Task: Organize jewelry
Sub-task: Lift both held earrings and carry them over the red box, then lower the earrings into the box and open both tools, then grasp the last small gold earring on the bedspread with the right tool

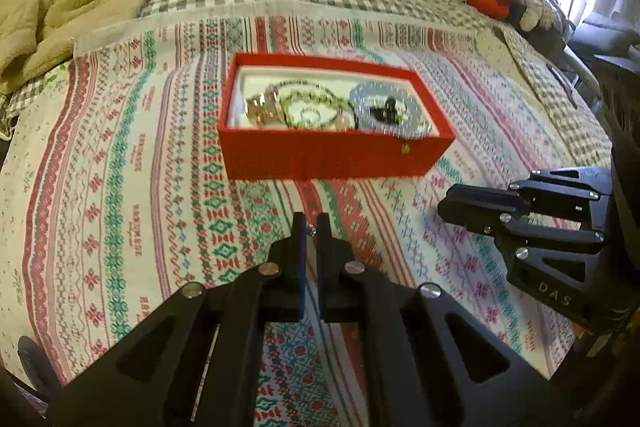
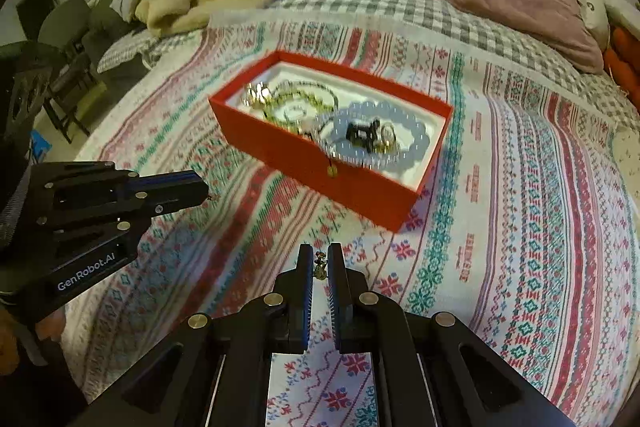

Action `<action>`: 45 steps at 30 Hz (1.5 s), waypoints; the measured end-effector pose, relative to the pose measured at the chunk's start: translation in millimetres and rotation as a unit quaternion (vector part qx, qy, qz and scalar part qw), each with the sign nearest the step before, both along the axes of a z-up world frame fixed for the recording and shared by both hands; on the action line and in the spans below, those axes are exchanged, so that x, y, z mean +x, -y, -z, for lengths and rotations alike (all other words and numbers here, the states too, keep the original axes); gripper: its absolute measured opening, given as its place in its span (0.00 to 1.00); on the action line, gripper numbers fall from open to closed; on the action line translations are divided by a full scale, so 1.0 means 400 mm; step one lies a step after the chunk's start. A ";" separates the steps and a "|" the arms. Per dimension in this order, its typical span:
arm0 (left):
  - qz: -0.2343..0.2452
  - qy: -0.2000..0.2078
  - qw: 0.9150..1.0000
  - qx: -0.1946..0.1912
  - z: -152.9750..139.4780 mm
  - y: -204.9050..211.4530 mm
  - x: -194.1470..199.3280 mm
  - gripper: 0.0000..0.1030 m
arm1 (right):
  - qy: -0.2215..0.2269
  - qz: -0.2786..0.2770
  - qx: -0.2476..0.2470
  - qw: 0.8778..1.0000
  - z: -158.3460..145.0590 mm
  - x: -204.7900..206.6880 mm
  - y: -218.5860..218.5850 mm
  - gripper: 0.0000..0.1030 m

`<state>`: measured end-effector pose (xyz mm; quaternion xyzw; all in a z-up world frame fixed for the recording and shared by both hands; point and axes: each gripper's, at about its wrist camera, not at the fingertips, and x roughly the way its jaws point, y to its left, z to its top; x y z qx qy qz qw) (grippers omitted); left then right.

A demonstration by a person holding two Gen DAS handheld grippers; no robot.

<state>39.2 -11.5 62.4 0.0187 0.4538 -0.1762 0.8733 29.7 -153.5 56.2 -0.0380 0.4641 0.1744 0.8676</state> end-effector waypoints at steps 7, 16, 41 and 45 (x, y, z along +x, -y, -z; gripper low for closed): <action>-0.010 0.018 1.000 -0.014 -0.050 -0.007 0.035 0.05 | 0.021 0.013 0.013 1.000 -0.056 0.033 0.007 0.07; -0.029 0.035 0.999 -0.021 -0.063 0.016 0.117 0.05 | 0.035 0.058 0.058 0.996 -0.105 0.127 0.034 0.07; -0.021 -0.009 1.000 -0.013 -0.035 -0.020 0.050 0.05 | -0.054 0.007 0.008 0.999 0.015 0.050 -0.001 0.48; -0.024 -0.017 0.999 -0.018 -0.028 -0.040 0.045 0.05 | -0.053 0.019 -0.003 0.998 0.055 0.063 -0.019 0.63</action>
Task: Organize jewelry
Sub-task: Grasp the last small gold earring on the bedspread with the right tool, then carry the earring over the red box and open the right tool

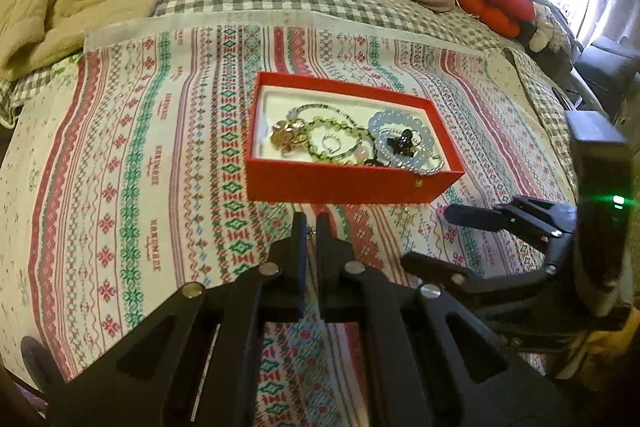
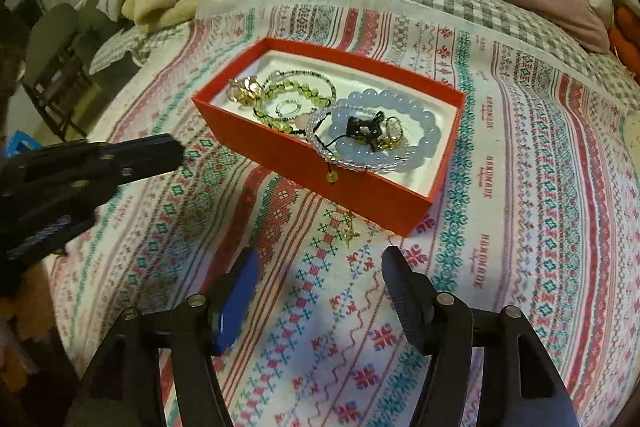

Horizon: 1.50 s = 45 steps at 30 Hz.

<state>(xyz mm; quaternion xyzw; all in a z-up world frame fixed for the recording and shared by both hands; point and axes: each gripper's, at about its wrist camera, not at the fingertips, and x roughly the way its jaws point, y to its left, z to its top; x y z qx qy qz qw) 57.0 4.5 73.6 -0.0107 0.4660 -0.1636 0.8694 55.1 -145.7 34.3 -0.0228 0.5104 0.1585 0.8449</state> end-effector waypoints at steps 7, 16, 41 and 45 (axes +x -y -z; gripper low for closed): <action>0.000 -0.008 1.000 0.001 0.010 -0.017 -0.009 0.05 | -0.011 0.034 -0.018 0.999 0.058 0.042 -0.012 0.56; 0.006 -0.014 1.000 0.007 0.021 -0.017 -0.016 0.05 | -0.003 0.075 -0.018 0.997 0.062 0.059 -0.019 0.19; 0.014 -0.006 1.000 0.015 0.013 0.001 -0.021 0.05 | -0.022 0.080 0.031 0.996 -0.035 -0.008 0.037 0.09; 0.012 -0.003 1.000 0.013 0.007 0.005 -0.019 0.05 | -0.013 0.081 0.040 0.996 -0.069 -0.016 0.048 0.09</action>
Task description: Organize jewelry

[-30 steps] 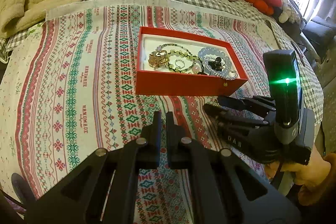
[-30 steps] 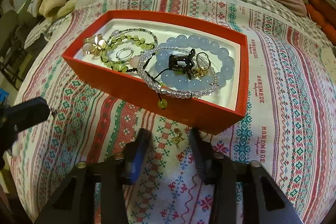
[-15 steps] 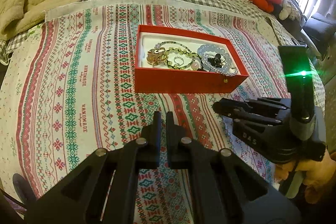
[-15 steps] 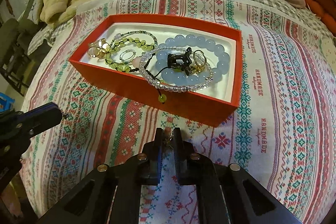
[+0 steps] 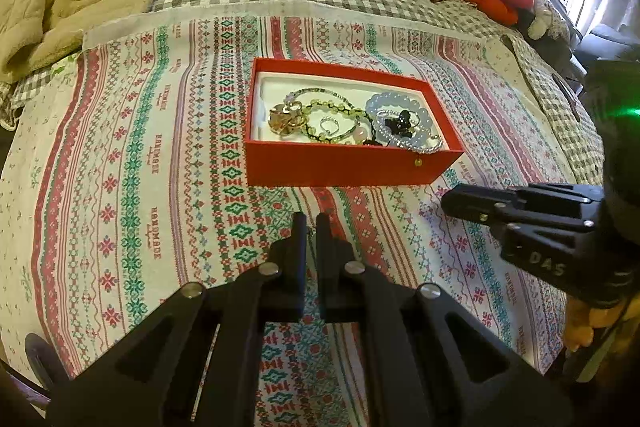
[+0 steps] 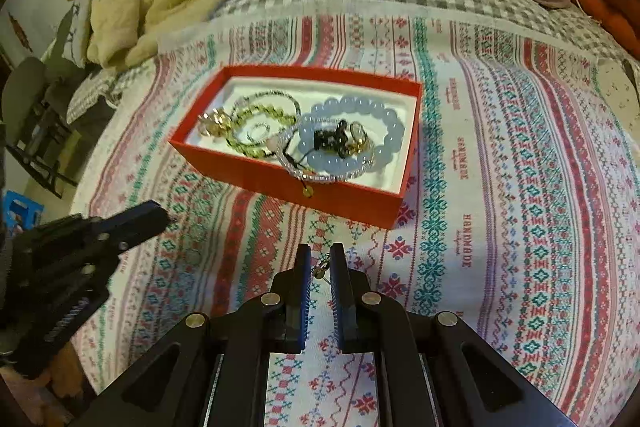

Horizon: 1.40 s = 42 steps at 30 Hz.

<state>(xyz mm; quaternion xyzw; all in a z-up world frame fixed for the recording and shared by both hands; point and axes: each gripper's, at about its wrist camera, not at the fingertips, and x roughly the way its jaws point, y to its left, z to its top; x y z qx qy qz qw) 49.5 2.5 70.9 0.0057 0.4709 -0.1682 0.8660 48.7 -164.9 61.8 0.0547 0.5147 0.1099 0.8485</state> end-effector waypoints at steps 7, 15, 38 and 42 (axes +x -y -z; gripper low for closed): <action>-0.014 0.011 1.000 -0.015 -0.023 0.006 0.027 0.05 | 0.028 0.012 0.022 0.999 -0.059 0.016 0.017 0.09; -0.022 0.040 0.998 -0.041 -0.050 0.035 0.079 0.05 | 0.055 0.021 0.032 0.998 -0.087 0.070 0.018 0.09; -0.028 0.049 0.998 -0.022 -0.042 0.082 0.155 0.34 | 0.034 0.043 0.062 0.997 -0.061 0.146 0.078 0.17; -0.049 0.051 0.997 0.000 -0.050 0.061 0.131 0.58 | 0.036 0.043 0.051 0.997 -0.070 0.124 0.087 0.17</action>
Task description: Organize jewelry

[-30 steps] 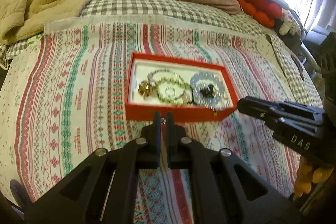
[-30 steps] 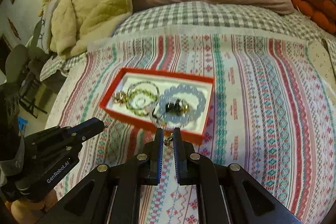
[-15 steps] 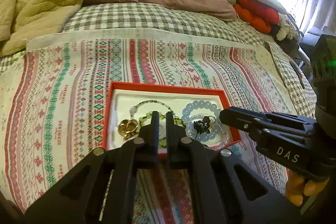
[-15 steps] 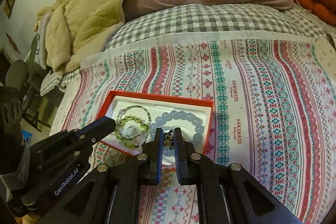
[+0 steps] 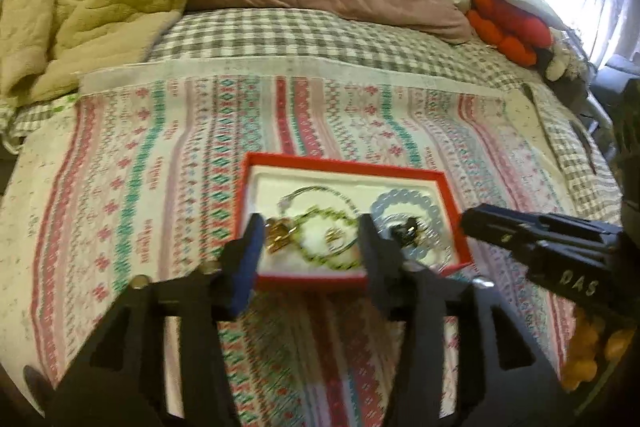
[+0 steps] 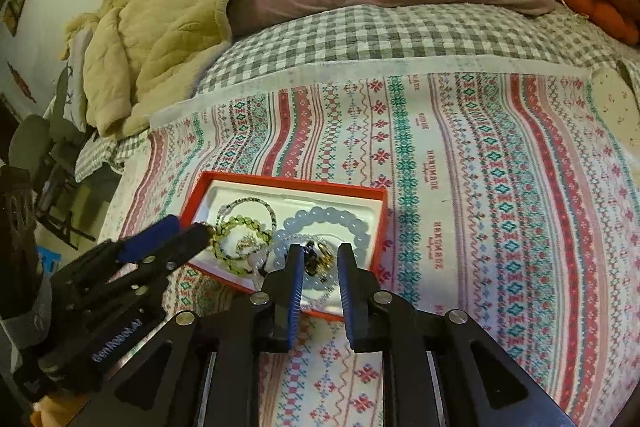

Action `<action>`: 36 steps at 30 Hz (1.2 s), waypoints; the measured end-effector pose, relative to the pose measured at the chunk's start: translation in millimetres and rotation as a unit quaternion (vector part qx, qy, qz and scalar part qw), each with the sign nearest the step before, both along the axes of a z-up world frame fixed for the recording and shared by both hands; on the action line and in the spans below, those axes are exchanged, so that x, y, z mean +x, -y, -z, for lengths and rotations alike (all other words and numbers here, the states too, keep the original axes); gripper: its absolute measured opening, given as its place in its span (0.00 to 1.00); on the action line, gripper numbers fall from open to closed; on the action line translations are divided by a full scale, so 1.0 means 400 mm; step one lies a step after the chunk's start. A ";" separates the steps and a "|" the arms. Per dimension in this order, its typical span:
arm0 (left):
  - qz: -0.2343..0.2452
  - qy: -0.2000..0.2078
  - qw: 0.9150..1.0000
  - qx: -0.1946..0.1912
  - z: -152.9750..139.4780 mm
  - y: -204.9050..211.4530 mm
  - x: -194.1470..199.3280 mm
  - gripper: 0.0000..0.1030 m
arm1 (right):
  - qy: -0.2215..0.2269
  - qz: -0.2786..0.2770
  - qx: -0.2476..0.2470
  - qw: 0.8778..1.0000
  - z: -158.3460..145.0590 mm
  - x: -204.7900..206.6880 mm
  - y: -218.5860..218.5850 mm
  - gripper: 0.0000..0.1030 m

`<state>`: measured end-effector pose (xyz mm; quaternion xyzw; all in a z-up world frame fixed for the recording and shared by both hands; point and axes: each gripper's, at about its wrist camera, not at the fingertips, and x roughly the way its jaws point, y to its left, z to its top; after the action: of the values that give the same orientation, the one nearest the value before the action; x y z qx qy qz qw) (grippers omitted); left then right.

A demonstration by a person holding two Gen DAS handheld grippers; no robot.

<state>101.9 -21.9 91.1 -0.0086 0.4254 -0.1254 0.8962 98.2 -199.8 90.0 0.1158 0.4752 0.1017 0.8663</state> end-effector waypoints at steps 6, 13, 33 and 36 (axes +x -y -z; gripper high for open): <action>-0.019 -0.018 0.999 0.035 0.014 -0.022 -0.053 0.76 | -0.009 -0.006 -0.023 1.000 -0.001 -0.050 0.004 0.19; -0.035 -0.061 0.997 0.029 0.034 -0.063 -0.108 0.91 | -0.011 -0.011 -0.039 0.999 -0.007 -0.115 -0.004 0.70; -0.072 -0.128 0.985 0.085 0.119 -0.081 -0.206 0.99 | -0.043 -0.017 -0.117 0.992 0.049 -0.198 -0.048 0.90; -0.068 -0.133 0.985 0.088 0.129 -0.075 -0.210 0.99 | -0.049 -0.016 -0.121 0.991 0.058 -0.194 -0.051 0.90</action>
<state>17.9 8.0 39.4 0.0244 0.5486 -0.0244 0.8354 20.5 -179.5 67.0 0.0067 0.5273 0.0517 0.8481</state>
